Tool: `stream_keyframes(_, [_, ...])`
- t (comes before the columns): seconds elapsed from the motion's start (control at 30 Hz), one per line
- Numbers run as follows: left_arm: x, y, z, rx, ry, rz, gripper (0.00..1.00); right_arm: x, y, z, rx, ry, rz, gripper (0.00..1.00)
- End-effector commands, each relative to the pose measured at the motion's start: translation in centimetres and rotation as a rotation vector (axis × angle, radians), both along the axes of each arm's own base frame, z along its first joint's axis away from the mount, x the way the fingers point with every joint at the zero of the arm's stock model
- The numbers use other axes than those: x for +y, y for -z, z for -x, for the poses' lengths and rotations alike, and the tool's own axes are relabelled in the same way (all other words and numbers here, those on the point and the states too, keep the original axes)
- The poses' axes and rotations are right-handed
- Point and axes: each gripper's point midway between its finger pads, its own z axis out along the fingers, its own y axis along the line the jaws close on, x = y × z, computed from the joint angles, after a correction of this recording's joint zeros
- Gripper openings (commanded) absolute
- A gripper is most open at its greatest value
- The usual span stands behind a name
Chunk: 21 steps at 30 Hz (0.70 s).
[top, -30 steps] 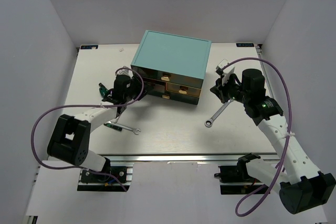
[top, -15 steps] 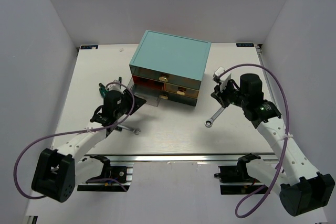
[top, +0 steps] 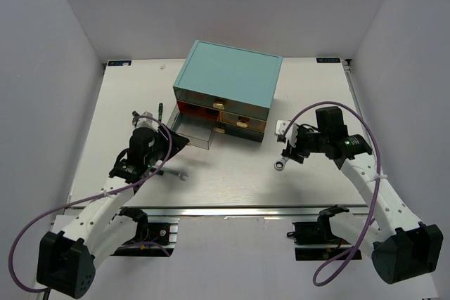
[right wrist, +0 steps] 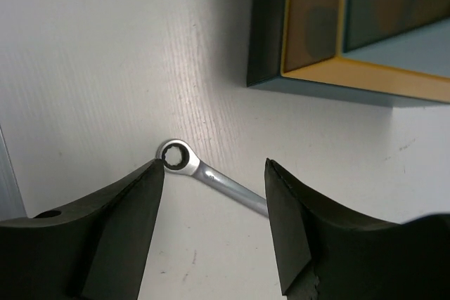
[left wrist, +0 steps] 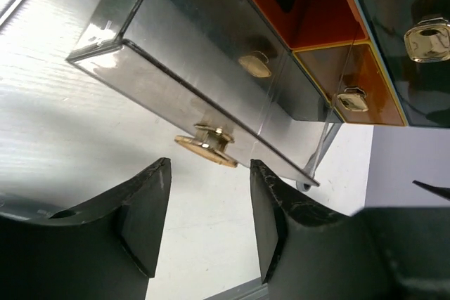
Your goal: Sort the tools into containers
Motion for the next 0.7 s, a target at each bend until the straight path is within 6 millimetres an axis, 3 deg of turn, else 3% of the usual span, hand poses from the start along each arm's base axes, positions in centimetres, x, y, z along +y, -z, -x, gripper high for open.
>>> stream_keyframes(0.0, [1.0, -0.2, 0.5, -0.001, -0.016, -0.044, 0.59, 0.2, 1.6, 1.9, -0.024, -0.199, 0.056, 0.65])
stream_keyframes(0.2, [1.6, -1.4, 1.5, -0.021, -0.008, -0.069, 0.59, -0.6, 3.3, 2.1, -0.056, -0.27, 0.117, 0.63])
stream_keyframes(0.3, [3.1, -2.5, 2.0, -0.046, -0.064, -0.109, 0.44, -1.3, 4.2, 1.8, -0.081, -0.299, 0.152, 0.59])
stream_keyframes(0.4, [4.5, -2.8, 2.7, -0.038, -0.111, -0.155, 0.36, -2.1, 5.4, 2.0, -0.069, -0.345, 0.187, 0.53])
stream_keyframes(0.57, [6.4, -0.2, 4.5, 0.133, -0.199, -0.207, 0.32, -1.8, 4.9, 2.6, -0.024, -0.378, 0.16, 0.51])
stream_keyframes(0.67, [7.1, 1.9, 5.7, 0.27, -0.289, -0.189, 0.38, -1.3, 4.4, 2.9, -0.021, -0.367, 0.118, 0.51])
